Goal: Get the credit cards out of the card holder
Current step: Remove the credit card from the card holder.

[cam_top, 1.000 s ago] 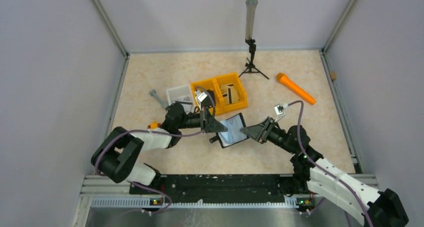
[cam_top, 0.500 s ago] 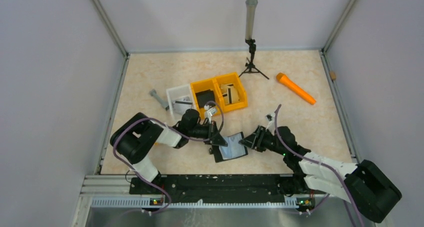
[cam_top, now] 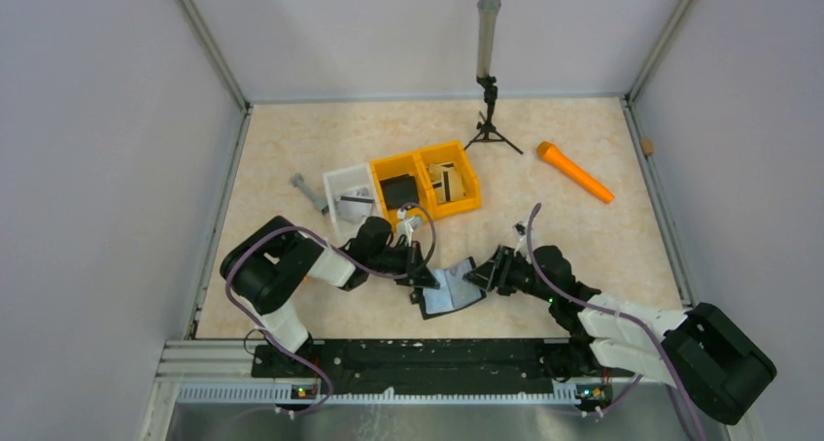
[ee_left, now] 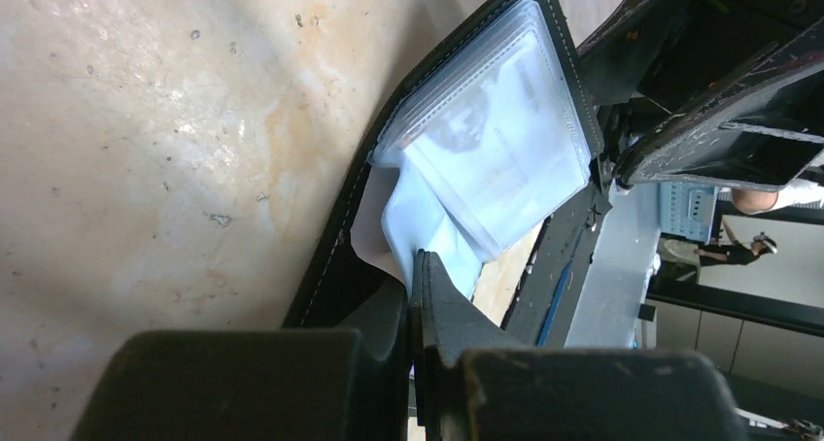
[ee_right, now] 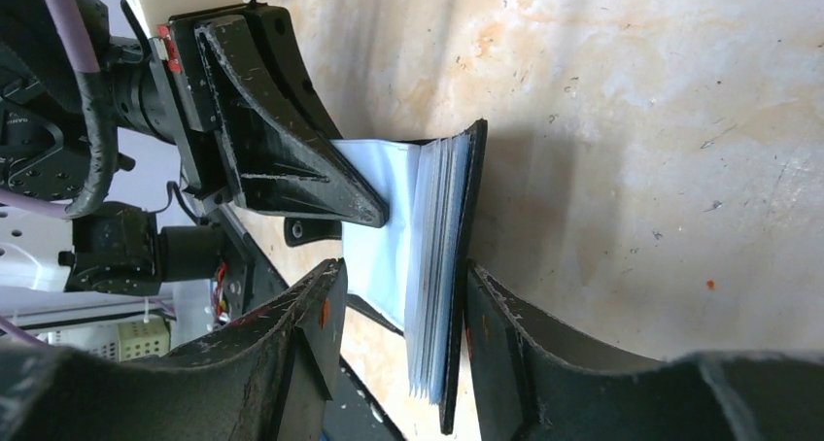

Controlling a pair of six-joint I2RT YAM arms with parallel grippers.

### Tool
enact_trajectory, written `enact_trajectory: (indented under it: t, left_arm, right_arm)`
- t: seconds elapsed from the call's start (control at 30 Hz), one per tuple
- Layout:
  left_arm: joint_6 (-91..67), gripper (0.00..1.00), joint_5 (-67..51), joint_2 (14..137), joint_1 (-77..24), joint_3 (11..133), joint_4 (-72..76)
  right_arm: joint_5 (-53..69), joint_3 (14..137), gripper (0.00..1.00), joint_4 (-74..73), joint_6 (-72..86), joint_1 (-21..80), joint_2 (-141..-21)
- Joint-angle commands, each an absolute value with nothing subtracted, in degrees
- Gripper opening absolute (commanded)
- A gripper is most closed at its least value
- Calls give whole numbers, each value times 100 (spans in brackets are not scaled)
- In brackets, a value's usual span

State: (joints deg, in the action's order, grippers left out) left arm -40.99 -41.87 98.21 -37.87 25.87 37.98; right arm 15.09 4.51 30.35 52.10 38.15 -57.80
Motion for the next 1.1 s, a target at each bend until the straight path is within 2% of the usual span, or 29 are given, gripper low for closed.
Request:
enact_trajectory:
  t: [0.0, 0.1, 0.23, 0.33, 0.6, 0.9, 1.0, 1.07]
  left_arm:
    - [-3551, 0, -3669, 9860, -3842, 2619, 3069]
    - [-3342, 0, -3312, 9875, -3960, 2822, 2432]
    - [-3248, 0, -3014, 9845, -4083, 3009, 1989]
    - [-3173, 0, -2728, 9721, -4166, 3095, 1627]
    - [-3120, 0, -2623, 9615, -4193, 3172, 1379]
    - [-3129, 0, -2595, 9666, -4245, 3197, 1381]
    - [-3129, 0, -2585, 9671, -4262, 3203, 1372]
    - [-3125, 0, -2561, 9684, -4271, 3220, 1342]
  right_arm:
    - [1539, 674, 48, 3183, 5022, 3894, -5798]
    - [1571, 711, 45, 3170, 5001, 3902, -5829]
    - [1653, 762, 31, 3187, 5005, 3901, -5858]
    - [1713, 785, 27, 3215, 5029, 3911, -5854]
    - [1819, 799, 29, 3315, 5167, 3919, -5853]
    - [1838, 829, 25, 3250, 5141, 3958, -5918]
    - [1856, 888, 19, 3247, 5112, 4010, -5957]
    - [1903, 920, 19, 3307, 5115, 4054, -6016]
